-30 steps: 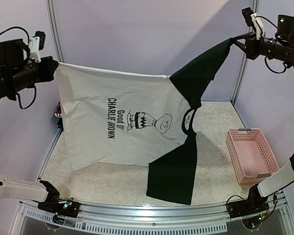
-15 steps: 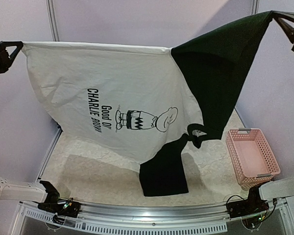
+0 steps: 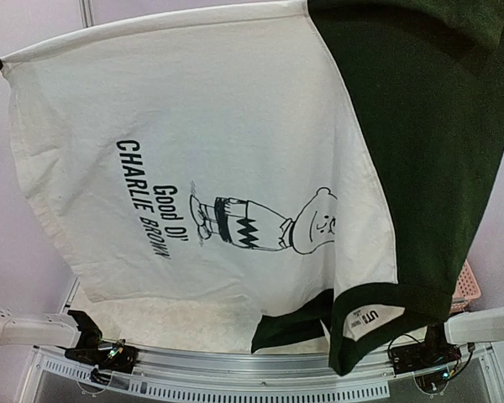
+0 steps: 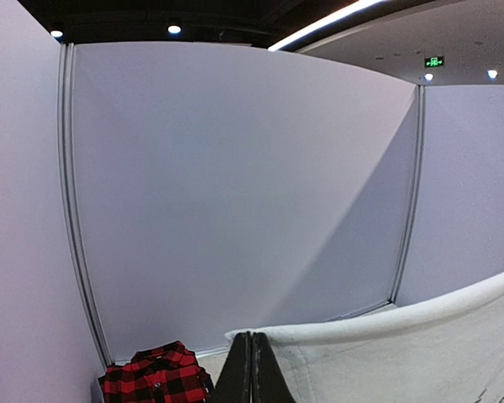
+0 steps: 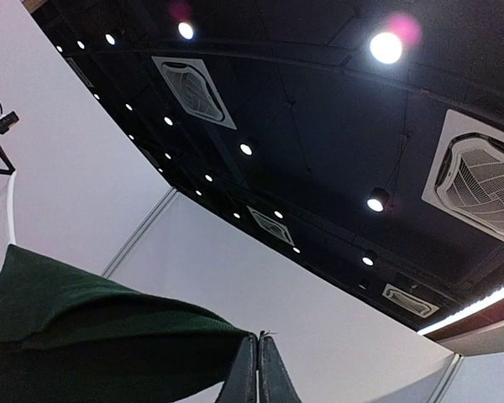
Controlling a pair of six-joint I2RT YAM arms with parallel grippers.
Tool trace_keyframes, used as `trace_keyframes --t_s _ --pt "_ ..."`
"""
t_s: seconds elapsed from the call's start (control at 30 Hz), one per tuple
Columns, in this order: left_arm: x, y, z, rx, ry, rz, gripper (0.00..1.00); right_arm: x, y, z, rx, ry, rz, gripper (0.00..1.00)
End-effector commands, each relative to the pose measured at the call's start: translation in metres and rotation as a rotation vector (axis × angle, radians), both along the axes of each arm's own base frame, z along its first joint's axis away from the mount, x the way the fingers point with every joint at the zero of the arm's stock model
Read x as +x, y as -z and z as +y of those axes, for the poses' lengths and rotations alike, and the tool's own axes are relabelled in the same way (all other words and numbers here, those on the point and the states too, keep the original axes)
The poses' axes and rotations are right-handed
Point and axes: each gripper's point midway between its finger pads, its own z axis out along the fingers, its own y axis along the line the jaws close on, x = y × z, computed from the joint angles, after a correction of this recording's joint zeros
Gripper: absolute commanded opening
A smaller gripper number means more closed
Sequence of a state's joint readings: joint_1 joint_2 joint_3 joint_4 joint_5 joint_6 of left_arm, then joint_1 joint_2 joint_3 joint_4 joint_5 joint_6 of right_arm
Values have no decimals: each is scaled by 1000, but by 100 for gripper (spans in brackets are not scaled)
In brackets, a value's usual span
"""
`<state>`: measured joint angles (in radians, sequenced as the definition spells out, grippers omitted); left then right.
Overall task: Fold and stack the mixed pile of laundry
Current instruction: Flatten out the crumpled T-shirt at the center of the board.
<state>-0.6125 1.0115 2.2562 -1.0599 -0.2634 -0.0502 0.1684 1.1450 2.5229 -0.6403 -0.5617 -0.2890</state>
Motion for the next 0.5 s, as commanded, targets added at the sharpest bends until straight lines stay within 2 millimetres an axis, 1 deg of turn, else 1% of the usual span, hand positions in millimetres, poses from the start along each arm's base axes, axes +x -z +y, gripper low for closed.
trace_keyframes --t_s 0.0,0.03,0.13,0.2,0.27,0.3,0.37,0.43,0.47 --pt "30 5 -2 77 -105 29 0 58 -8 -5 47 86 38 0" --pt "42 10 -3 107 -141 50 0 81 -3 -4 38 109 71 0" --pt "81 38 -13 227 -238 137 0 154 26 -2 -33 220 164 0" --pt "107 58 -23 295 -283 191 0 194 50 -4 -85 301 223 0" --pt "128 73 -32 338 -315 228 0 231 76 -5 -145 372 275 0" --pt "137 78 -35 352 -334 241 0 248 89 -8 -160 411 304 0" --pt "153 84 -41 367 -353 260 0 276 104 -17 -161 492 337 0" --pt "165 84 -48 376 -357 266 0 293 113 -24 -154 545 365 0" --pt "169 82 -51 376 -357 264 0 299 115 -26 -154 559 371 0"
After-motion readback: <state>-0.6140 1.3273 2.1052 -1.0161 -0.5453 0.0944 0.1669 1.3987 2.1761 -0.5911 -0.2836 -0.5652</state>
